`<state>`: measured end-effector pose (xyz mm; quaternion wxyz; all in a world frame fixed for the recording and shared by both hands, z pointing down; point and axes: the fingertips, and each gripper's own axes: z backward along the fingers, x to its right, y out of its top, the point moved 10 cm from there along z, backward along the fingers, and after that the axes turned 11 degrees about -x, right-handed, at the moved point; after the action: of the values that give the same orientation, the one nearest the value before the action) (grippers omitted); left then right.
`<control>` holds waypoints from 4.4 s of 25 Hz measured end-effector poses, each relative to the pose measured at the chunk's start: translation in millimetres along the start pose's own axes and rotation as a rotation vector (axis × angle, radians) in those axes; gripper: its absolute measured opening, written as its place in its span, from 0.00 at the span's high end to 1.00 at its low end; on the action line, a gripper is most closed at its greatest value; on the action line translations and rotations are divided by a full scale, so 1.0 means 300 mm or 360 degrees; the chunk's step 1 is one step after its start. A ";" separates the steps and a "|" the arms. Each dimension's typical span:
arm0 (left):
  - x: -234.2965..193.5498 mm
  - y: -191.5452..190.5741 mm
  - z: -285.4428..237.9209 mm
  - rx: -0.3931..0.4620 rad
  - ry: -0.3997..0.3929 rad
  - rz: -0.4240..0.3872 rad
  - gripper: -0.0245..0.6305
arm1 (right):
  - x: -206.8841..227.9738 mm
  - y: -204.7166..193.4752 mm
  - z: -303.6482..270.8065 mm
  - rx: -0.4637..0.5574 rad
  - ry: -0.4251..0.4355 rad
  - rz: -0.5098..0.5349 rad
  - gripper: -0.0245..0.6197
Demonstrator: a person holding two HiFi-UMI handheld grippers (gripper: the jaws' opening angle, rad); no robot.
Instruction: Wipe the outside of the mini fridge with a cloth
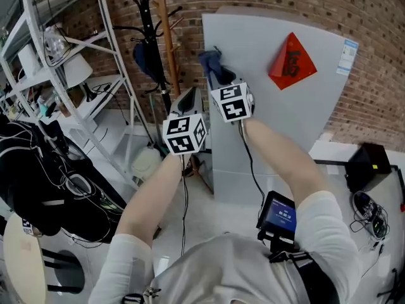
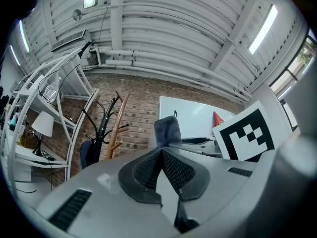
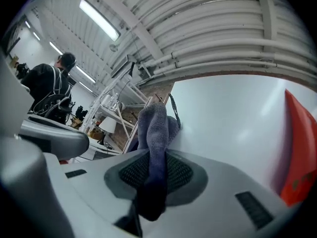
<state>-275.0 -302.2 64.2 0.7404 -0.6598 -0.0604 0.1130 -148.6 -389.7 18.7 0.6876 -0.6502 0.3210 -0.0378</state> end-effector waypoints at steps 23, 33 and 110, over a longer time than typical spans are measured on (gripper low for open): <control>0.393 -0.031 -0.172 -0.0017 -0.0413 -0.0021 0.96 | 0.337 -0.215 0.365 -0.0091 -0.0330 0.0004 0.83; 0.562 -0.057 -0.228 -0.0038 -0.0562 -0.0024 0.96 | 0.529 -0.314 0.511 -0.0141 -0.0532 -0.0047 0.83; 0.155 -0.389 -0.074 -0.0366 0.0035 0.0043 0.96 | 0.089 -0.517 0.188 -0.0252 -0.0088 -0.0126 0.83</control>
<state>-214.5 -324.2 174.3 0.6590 -0.7423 -0.0560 0.1080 -43.2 -376.7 147.9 0.6406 -0.7155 0.2779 -0.0215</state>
